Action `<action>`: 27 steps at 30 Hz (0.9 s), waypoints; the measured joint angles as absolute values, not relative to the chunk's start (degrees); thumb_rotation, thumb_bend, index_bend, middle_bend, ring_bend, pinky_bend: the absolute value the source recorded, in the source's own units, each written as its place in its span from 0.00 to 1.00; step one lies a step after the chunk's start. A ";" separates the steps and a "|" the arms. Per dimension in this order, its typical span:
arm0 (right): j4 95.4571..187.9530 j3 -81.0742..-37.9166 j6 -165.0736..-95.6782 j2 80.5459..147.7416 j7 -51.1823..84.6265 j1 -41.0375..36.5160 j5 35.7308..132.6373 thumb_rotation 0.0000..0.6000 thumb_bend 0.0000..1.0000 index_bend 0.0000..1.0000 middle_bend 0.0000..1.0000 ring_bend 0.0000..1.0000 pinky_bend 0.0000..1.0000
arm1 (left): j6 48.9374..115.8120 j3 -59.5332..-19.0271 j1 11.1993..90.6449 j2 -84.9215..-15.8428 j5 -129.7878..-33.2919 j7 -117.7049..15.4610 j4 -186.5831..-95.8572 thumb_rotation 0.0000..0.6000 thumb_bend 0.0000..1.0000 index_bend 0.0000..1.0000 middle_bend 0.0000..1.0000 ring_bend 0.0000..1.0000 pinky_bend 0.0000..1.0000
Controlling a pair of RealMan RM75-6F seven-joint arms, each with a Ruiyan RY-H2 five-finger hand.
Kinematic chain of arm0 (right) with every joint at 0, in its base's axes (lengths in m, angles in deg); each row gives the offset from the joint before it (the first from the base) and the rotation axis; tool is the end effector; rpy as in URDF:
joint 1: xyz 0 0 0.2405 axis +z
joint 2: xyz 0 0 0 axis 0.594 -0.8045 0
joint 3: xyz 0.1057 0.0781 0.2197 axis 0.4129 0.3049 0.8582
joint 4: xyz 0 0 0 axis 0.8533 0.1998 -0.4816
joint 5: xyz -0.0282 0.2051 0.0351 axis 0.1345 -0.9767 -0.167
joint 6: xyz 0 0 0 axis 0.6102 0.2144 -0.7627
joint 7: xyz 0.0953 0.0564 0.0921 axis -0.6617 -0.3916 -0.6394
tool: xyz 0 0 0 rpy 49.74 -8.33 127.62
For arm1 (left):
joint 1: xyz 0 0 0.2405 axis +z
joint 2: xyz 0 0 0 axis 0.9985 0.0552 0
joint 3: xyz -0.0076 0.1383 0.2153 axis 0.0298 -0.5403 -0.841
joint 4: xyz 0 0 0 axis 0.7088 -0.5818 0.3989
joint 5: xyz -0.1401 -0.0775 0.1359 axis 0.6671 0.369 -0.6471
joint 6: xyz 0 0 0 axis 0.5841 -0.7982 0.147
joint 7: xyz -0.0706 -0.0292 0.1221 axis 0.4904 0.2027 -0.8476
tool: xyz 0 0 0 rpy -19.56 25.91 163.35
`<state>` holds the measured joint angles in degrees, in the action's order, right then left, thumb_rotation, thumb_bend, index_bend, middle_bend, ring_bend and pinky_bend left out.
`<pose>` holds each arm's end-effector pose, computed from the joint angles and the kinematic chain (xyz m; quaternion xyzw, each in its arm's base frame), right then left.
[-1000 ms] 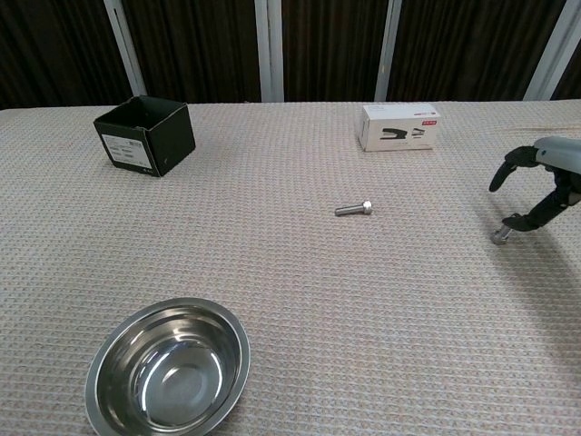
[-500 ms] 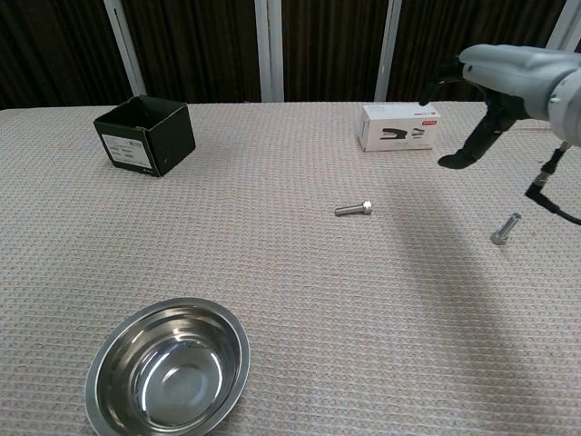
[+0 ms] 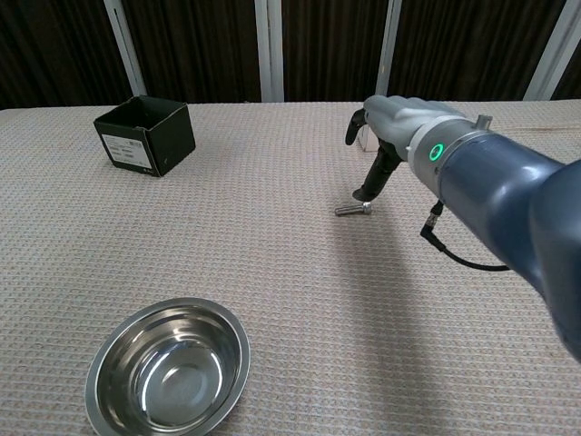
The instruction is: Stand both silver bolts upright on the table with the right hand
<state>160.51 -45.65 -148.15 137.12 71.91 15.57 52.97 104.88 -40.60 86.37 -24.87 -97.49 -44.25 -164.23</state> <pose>-0.0535 -0.3362 -0.0399 0.6294 -0.4498 0.3330 0.5391 -0.3319 0.1683 0.2128 -0.4979 -0.4212 -0.3934 0.6481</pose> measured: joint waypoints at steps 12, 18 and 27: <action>148.19 -46.17 -144.54 143.62 66.69 16.68 53.64 1.00 0.24 0.39 0.00 0.01 0.00 | 104.70 -40.53 86.37 -24.64 -97.40 -43.27 -163.95 1.00 0.07 0.20 0.13 0.02 0.03; 144.28 -46.36 -142.32 145.33 65.05 16.68 54.26 1.00 0.24 0.41 0.00 0.01 0.00 | 104.73 -40.56 86.35 -24.70 -97.40 -43.52 -163.96 1.00 0.07 0.20 0.13 0.02 0.03; 140.42 -45.65 -140.30 146.74 63.63 16.95 55.05 1.00 0.25 0.46 0.00 0.02 0.00 | 104.77 -40.38 86.36 -24.76 -96.94 -43.79 -163.91 1.00 0.06 0.20 0.13 0.02 0.03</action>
<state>140.42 -45.65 -140.30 146.74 63.63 16.95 55.05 104.77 -40.38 86.36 -24.76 -96.94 -43.79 -163.91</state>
